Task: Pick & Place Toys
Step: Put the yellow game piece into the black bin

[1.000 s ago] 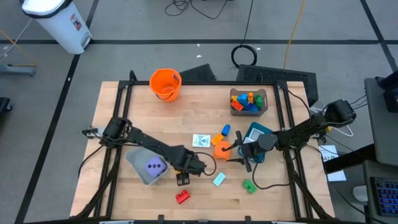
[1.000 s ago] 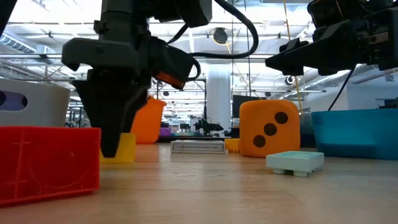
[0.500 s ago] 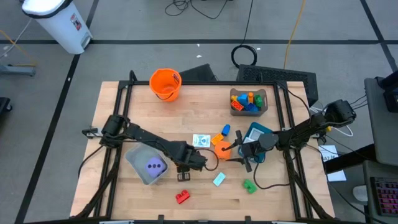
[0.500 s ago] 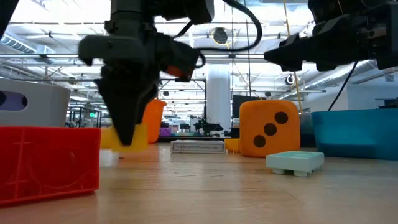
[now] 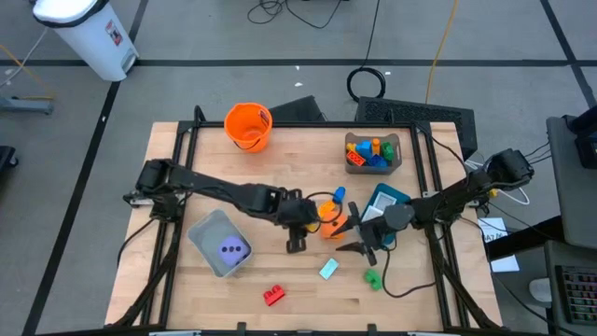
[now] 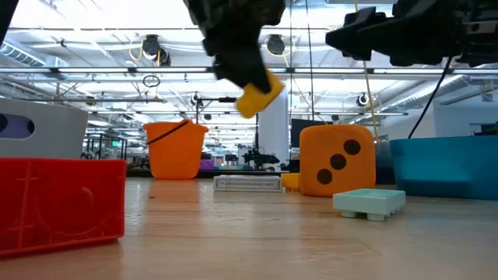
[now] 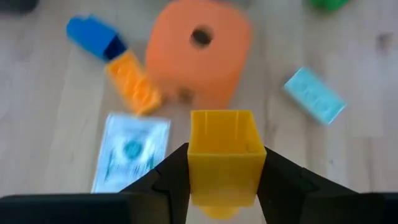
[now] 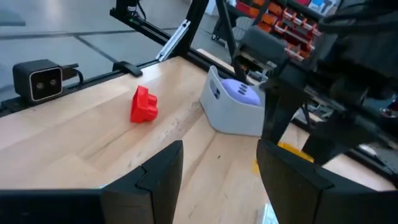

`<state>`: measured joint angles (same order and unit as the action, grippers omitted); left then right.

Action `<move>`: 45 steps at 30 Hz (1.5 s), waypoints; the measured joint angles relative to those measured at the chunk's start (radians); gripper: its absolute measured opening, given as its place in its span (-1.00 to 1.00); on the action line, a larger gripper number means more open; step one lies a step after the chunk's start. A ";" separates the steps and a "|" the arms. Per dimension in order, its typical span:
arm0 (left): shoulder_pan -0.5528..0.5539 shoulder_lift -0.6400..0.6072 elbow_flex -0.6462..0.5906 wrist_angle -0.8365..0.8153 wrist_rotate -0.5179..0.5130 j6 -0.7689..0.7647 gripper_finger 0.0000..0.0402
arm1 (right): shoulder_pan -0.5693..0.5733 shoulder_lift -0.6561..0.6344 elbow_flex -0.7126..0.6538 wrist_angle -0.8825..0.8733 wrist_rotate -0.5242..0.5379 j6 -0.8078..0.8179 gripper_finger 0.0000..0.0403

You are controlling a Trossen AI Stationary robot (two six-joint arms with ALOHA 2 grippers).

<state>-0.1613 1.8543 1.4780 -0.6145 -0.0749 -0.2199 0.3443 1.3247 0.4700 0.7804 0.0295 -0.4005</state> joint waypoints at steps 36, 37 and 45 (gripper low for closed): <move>0.044 0.003 -0.001 0.233 0.252 0.143 -0.31 | 0.021 0.005 0.064 -0.026 0.166 -0.285 -0.03; 0.044 0.003 -0.001 0.231 0.257 0.143 -0.31 | 0.021 0.005 0.064 -0.041 0.164 -0.292 -0.03; 0.050 0.003 -0.001 0.283 0.291 0.144 -0.25 | 0.015 0.006 0.062 -0.060 0.153 -0.308 -0.03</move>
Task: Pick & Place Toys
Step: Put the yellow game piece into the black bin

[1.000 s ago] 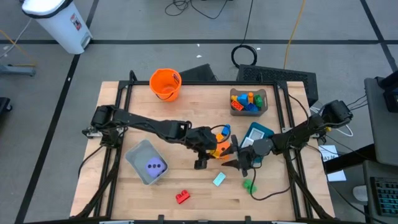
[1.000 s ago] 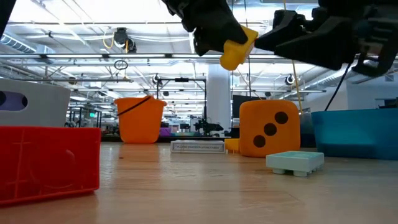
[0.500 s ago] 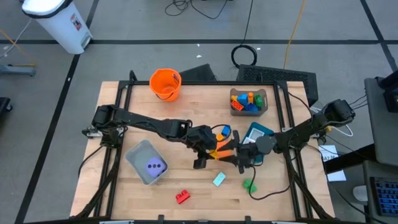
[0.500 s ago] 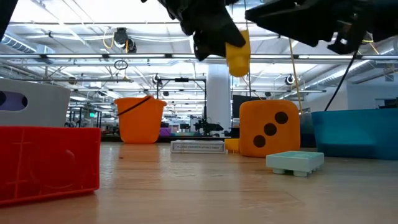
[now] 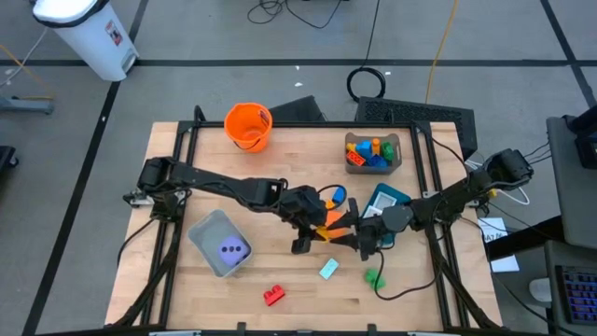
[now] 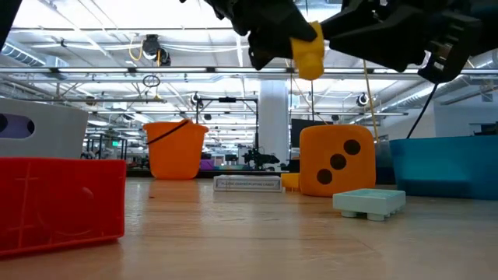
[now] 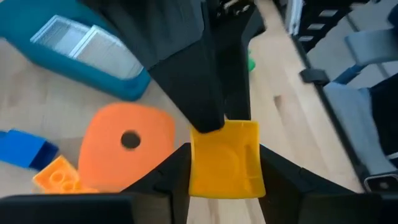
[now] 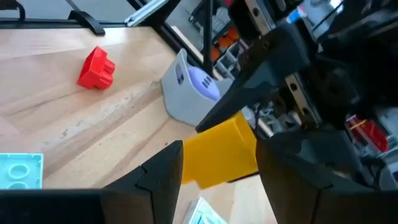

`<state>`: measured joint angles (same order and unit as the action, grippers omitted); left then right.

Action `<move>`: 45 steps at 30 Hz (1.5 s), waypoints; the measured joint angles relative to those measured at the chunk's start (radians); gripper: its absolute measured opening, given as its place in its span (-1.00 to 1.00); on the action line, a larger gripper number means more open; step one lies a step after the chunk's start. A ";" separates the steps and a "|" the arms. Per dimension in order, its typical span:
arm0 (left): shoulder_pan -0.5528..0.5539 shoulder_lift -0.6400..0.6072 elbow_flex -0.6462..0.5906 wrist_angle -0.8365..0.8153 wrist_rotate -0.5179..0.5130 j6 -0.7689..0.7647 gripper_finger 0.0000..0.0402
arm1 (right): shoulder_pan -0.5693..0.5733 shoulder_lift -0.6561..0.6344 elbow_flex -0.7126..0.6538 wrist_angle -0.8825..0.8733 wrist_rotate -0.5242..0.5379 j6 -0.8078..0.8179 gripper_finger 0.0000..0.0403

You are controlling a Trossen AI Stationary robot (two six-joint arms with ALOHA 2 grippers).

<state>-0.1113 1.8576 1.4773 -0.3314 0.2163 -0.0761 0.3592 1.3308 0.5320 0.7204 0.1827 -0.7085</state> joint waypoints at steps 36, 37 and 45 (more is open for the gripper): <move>0.044 0.006 0.000 0.006 0.106 -0.004 -0.30 | -0.005 0.004 0.095 -0.220 -0.022 -0.018 -0.50; 0.045 0.006 0.000 0.006 0.106 -0.004 -0.27 | -0.005 0.004 0.095 -0.221 -0.022 -0.018 -0.54; 0.052 0.006 0.000 0.020 0.110 -0.003 -0.24 | -0.005 0.006 0.092 -0.233 -0.018 -0.035 -0.79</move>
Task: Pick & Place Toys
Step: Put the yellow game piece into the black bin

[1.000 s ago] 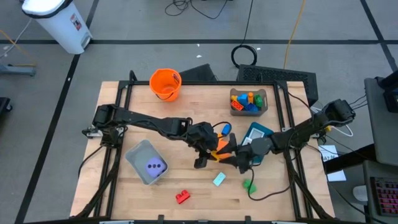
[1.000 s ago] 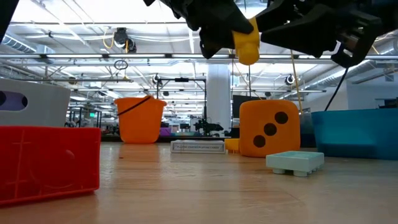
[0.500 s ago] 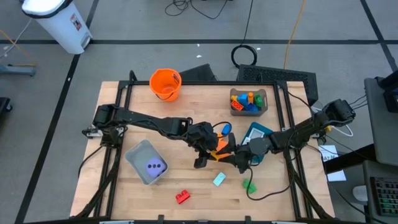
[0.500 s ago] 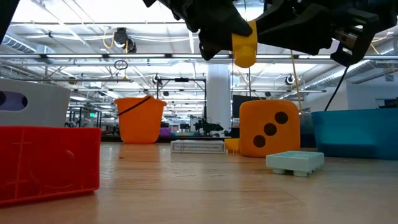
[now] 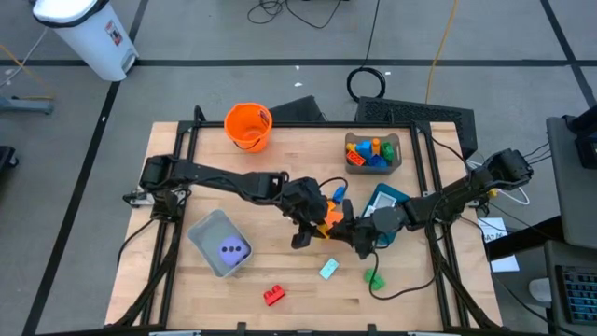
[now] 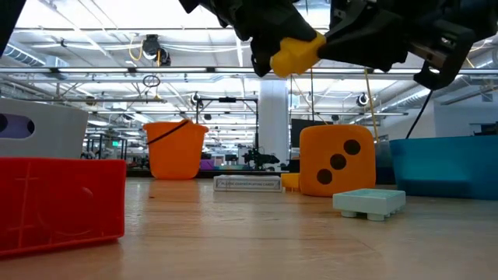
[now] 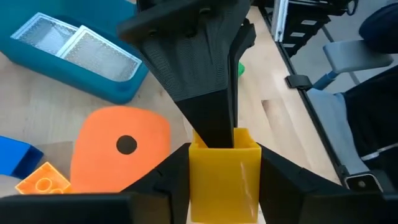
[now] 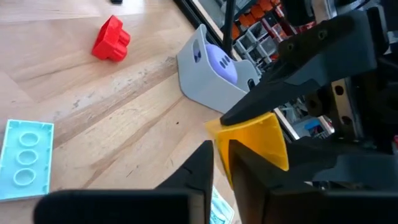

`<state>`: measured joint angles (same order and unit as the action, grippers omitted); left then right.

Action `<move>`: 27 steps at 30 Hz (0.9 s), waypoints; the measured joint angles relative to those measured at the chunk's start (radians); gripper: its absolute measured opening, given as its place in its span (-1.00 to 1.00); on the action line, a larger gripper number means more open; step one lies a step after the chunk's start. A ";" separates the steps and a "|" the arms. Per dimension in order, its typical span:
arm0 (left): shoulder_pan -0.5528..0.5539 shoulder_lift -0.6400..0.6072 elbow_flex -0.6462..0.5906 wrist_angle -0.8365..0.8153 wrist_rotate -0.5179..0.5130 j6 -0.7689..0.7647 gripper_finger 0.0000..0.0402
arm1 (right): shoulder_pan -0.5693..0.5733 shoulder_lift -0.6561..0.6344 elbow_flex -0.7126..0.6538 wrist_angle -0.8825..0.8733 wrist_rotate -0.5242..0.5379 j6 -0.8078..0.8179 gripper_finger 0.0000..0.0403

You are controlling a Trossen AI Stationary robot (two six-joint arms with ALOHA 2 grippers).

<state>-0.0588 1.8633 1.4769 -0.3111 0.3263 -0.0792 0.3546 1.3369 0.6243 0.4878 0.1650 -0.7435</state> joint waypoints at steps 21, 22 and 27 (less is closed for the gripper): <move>0.046 -0.005 0.001 0.111 0.037 0.025 0.08 | 0.001 0.000 0.000 0.030 0.069 -0.033 -1.00; 0.049 -0.009 0.001 0.110 0.036 0.036 0.09 | 0.001 0.000 0.000 0.030 0.090 -0.034 -1.00; 0.067 -0.050 0.002 0.076 0.032 0.088 0.13 | 0.001 -0.009 0.000 -0.022 0.240 -0.067 -1.00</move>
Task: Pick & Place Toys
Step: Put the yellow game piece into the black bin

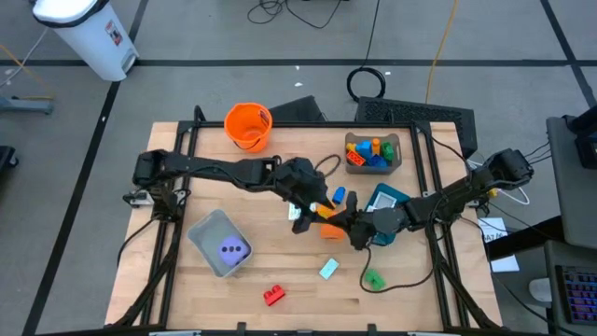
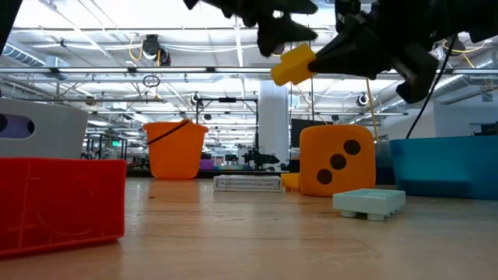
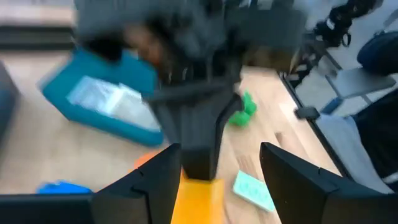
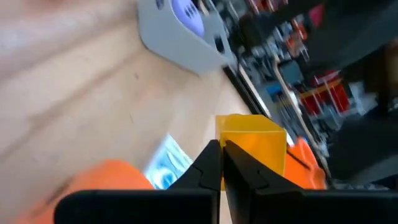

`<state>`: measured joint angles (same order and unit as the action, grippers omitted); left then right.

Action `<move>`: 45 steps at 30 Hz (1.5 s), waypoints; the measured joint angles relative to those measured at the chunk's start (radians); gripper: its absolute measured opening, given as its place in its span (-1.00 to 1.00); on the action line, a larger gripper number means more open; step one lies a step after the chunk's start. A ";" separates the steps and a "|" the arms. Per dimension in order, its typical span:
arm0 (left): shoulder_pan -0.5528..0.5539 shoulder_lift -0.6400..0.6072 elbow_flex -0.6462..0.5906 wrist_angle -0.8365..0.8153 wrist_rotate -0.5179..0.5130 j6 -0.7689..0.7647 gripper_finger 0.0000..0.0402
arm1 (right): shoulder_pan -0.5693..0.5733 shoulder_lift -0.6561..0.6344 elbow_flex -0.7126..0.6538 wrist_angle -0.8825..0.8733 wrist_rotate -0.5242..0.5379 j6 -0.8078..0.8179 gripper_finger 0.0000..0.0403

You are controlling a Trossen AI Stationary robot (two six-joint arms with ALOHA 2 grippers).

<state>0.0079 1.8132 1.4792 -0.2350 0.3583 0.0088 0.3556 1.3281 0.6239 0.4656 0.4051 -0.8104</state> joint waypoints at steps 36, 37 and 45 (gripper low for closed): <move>-0.095 0.031 0.001 0.193 -0.229 0.070 0.13 | -0.612 -0.198 0.001 -0.432 0.117 0.437 -1.00; -0.095 0.031 0.000 0.191 -0.230 0.068 0.13 | -0.621 -0.190 0.001 -0.432 0.114 0.442 -1.00; -0.108 0.022 0.000 0.232 -0.229 0.092 0.13 | -0.687 -0.089 -0.022 -0.362 0.091 0.427 -1.00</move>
<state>-0.0997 1.8351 1.4796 -0.0033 0.1295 0.1010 -0.3311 1.2394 0.6018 0.1036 0.4956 -0.3837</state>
